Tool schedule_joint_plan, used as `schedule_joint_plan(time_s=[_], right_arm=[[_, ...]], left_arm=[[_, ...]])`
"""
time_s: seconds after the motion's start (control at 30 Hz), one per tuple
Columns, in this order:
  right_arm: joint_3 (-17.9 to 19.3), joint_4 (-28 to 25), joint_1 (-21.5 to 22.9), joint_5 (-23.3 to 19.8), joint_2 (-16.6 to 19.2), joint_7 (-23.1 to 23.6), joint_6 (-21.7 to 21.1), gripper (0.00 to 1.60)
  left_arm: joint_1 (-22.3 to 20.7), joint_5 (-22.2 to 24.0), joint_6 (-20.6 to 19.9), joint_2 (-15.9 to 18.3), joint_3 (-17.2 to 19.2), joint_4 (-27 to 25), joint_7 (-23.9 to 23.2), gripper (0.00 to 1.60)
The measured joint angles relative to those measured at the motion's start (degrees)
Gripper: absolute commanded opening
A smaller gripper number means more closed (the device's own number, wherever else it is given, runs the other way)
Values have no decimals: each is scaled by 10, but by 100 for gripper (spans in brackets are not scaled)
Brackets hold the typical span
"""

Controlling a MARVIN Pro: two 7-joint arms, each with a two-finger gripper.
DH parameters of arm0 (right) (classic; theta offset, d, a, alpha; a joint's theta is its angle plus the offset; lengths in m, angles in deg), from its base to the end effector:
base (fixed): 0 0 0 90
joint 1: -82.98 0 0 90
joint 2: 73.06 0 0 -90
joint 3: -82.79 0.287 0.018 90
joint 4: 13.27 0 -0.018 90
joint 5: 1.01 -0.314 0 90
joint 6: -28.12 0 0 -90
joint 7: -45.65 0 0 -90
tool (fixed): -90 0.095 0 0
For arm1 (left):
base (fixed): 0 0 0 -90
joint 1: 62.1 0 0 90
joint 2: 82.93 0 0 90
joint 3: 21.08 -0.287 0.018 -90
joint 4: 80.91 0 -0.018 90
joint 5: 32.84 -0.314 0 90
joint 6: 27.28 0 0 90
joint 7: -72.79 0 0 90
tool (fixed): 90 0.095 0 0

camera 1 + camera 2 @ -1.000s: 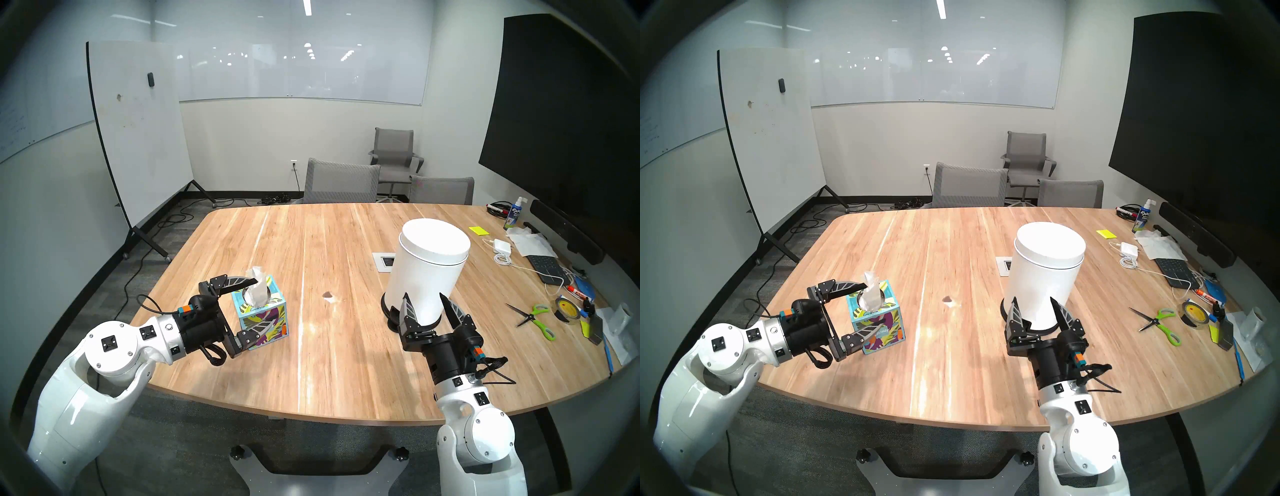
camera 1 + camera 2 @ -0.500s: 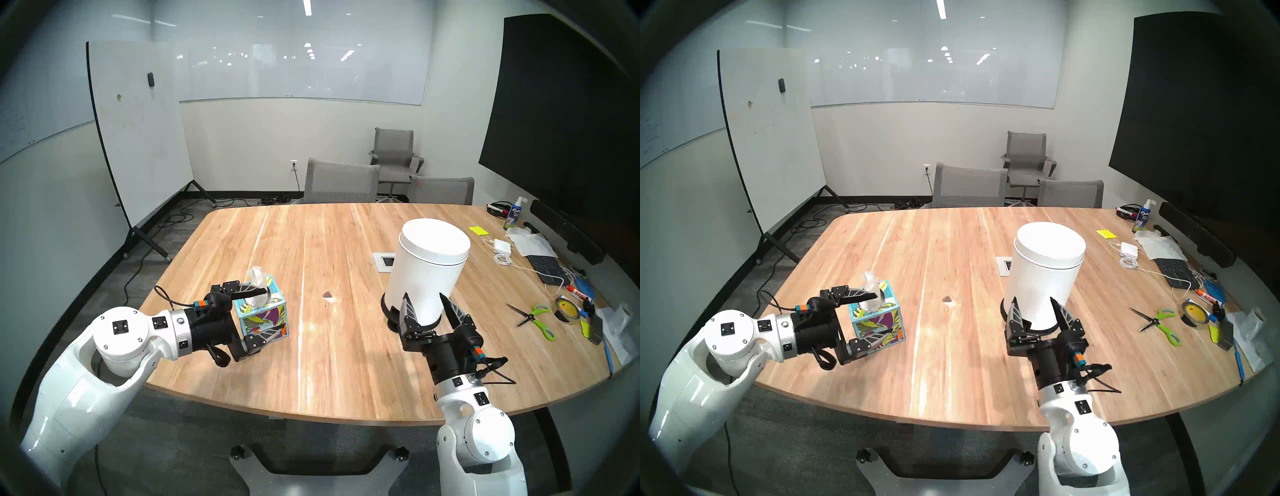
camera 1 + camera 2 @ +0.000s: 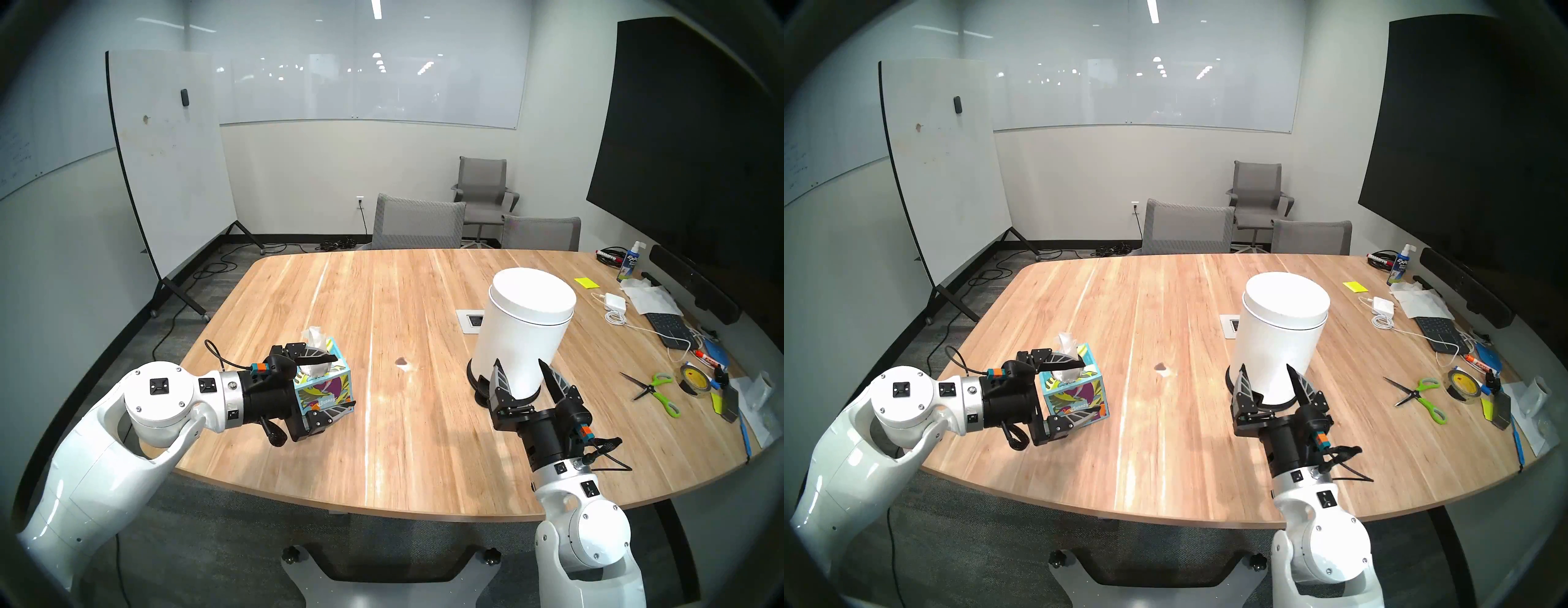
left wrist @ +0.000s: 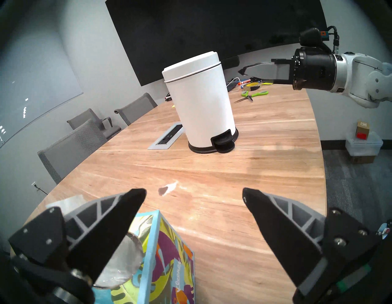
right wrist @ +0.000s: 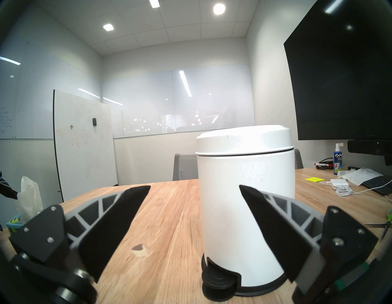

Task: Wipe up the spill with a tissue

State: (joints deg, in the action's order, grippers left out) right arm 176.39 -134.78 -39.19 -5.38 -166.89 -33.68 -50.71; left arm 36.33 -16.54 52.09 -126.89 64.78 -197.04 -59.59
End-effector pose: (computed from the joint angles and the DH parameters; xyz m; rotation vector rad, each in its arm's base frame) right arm 0.2681 -0.0017 -0.2562 -1.9259 -0.0147 -2.3370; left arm 0.3349 0.0298 -0.2071 1.8363 -1.4308 1.5434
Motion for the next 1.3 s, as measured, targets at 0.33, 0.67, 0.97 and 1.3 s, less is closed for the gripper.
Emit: schedule_joint_plan(time_s=[0.33, 0.67, 0.97, 1.3], right_arm=[[0, 0, 0, 0, 0, 0, 0, 160], [0, 0, 0, 0, 0, 0, 0, 160], [0, 0, 0, 0, 0, 0, 0, 160], [0, 0, 0, 0, 0, 0, 0, 160]], left_arm=[[-1, -5, -24, 3, 11, -7, 13, 160], [53, -22, -39, -4, 69, -48, 77, 160], [123, -44, -44, -32, 127, -90, 130, 160], [190, -56, -132, -62, 165, -134, 170, 160]])
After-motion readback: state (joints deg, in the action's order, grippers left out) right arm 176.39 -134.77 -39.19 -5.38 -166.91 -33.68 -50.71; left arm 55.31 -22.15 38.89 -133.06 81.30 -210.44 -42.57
